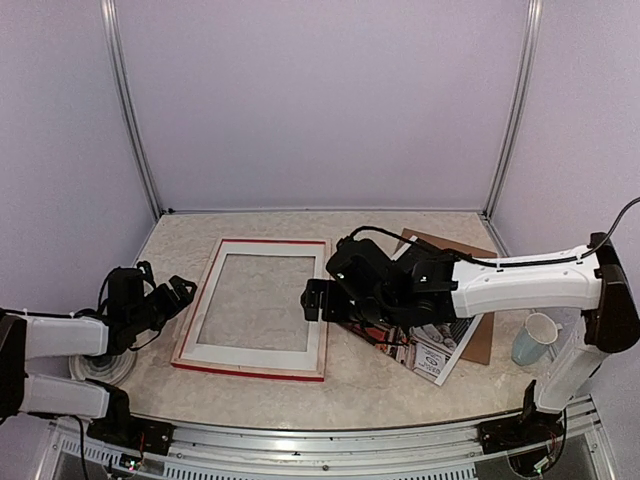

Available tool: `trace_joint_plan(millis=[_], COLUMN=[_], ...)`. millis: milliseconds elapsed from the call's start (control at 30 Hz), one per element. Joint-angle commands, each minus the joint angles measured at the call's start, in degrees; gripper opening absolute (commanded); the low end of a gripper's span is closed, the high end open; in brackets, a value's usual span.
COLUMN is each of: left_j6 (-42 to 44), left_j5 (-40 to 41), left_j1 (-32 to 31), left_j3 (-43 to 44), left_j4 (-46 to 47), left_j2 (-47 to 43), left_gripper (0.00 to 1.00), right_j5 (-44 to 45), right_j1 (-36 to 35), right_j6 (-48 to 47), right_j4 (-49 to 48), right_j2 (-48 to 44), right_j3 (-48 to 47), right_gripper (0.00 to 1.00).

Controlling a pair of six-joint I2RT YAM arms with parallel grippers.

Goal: Put the photo into the frame
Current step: Place the mat board on the glass panel.

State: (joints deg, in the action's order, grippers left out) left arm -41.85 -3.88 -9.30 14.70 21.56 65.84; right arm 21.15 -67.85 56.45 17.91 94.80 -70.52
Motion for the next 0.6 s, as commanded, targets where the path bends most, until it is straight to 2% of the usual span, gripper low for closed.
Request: trace_joint_plan(millis=[0,133,200,300,333,433,500,567], left_j6=[0.6,0.7,0.8,0.9,0.9,1.0,1.4,2.0], left_j5=[-0.6,-1.1,-1.5,-1.8,-1.4,0.5,3.2,6.9], left_j1=[0.5,0.5,0.5,0.2,-0.3,-2.9,-7.0,-11.2], left_j3=[-0.6,-0.7,-0.8,-0.8,-0.8,-0.4,0.6,2.4], left_j4=[2.1,2.4,2.6,2.8,2.7,2.3,1.4,0.2], left_j2=[0.1,-0.1,-0.5,-1.6,-2.3,-3.5,-4.3,-4.0], left_gripper=[0.99,0.99,0.99,0.99,0.99,0.99,0.99,0.99], right_j5=[17.1,25.0,26.5,32.4,32.2,27.0,26.1,25.6], right_j1=[-0.4,-0.2,-0.1,0.1,0.5,2.8,3.8,4.7], right_j6=[-3.1,-0.6,-2.9,0.9,4.1,-0.5,1.4,5.2], right_j4=[8.7,10.1,5.7,0.9,-0.1,-9.9,-9.0,-3.1], right_j2=[-5.8,-13.2,-18.3,-27.3,-31.0,-41.3,-45.5,-46.8], right_j3=[-0.9,4.1,9.1,18.4,21.6,31.0,34.1,33.9], right_gripper=[0.99,0.99,0.99,0.99,0.99,0.99,0.99,0.99])
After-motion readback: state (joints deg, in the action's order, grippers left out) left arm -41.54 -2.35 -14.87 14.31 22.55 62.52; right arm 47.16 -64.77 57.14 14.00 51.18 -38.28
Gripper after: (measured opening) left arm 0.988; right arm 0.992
